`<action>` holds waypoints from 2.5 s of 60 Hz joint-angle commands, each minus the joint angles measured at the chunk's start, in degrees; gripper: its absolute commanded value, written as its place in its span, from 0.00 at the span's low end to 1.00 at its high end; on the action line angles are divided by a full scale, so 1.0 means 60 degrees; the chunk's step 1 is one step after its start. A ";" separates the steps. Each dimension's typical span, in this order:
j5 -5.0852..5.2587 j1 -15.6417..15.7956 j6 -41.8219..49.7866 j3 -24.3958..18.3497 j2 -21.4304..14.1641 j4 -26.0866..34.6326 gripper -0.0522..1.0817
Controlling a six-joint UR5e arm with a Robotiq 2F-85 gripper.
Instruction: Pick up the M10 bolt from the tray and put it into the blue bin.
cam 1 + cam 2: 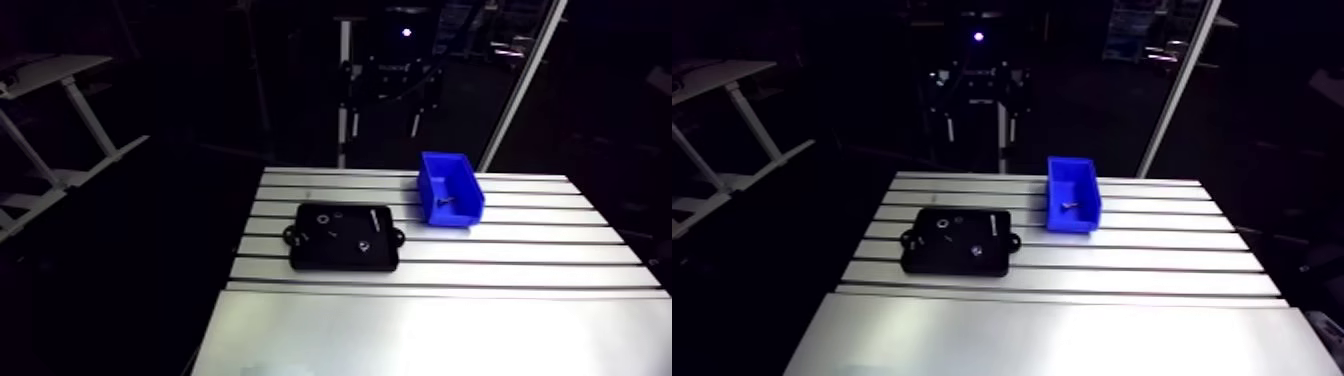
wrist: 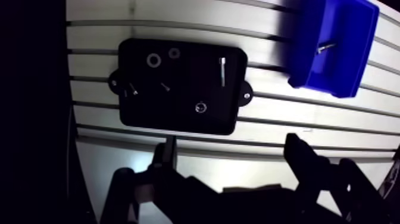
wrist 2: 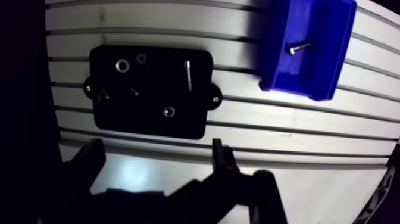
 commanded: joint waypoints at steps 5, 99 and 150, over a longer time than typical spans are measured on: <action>-0.0175 0.0037 -0.0047 0.0510 0.0222 -0.0785 0.08; -0.0380 0.0051 -0.0325 0.1687 0.1503 -0.2825 0.41; -0.0380 0.0051 -0.0440 0.1878 0.2087 -0.3461 0.43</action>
